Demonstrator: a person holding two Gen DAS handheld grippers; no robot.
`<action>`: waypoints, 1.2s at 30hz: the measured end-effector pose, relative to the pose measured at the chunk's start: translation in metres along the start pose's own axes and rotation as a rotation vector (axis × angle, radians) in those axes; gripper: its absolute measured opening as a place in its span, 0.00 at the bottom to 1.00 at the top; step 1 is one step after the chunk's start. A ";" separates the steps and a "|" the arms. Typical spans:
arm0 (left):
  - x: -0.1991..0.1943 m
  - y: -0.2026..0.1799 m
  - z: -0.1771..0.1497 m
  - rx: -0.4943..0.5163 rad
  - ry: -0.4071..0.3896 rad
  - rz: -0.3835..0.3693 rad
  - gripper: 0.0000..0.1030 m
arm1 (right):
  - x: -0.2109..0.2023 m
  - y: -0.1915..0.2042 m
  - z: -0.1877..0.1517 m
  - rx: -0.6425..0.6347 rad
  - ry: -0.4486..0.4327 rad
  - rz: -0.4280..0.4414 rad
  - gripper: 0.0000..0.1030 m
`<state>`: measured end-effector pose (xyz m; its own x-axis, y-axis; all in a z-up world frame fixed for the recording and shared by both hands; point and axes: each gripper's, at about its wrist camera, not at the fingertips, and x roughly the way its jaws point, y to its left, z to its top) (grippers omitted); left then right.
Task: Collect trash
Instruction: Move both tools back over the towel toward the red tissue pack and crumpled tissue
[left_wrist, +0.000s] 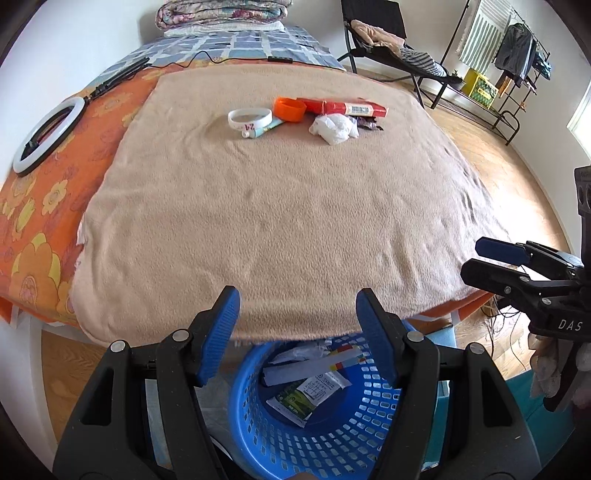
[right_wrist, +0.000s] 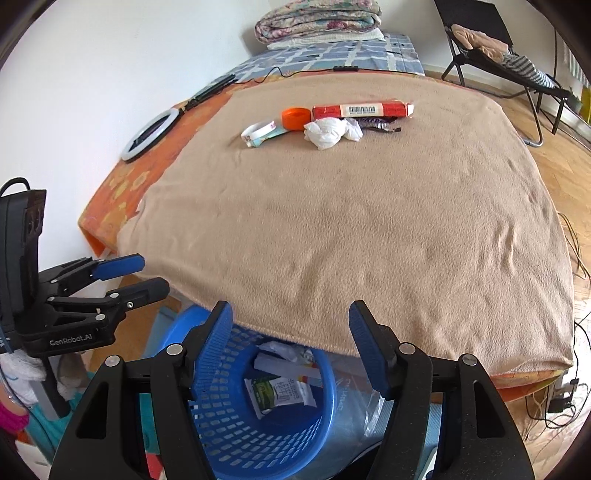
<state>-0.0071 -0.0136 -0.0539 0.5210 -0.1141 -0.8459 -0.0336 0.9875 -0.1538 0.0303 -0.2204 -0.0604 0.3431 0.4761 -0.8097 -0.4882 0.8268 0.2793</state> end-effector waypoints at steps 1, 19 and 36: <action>-0.001 0.002 0.006 -0.005 -0.009 0.002 0.65 | -0.001 -0.001 0.005 0.005 -0.010 0.002 0.63; 0.033 0.055 0.106 -0.122 -0.050 0.012 0.65 | 0.041 -0.014 0.103 0.022 -0.116 -0.028 0.63; 0.106 0.098 0.160 -0.255 0.013 -0.021 0.49 | 0.110 -0.030 0.160 0.088 -0.106 -0.034 0.63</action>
<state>0.1812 0.0885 -0.0764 0.5132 -0.1372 -0.8472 -0.2381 0.9256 -0.2942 0.2115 -0.1445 -0.0752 0.4434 0.4722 -0.7619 -0.4037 0.8641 0.3007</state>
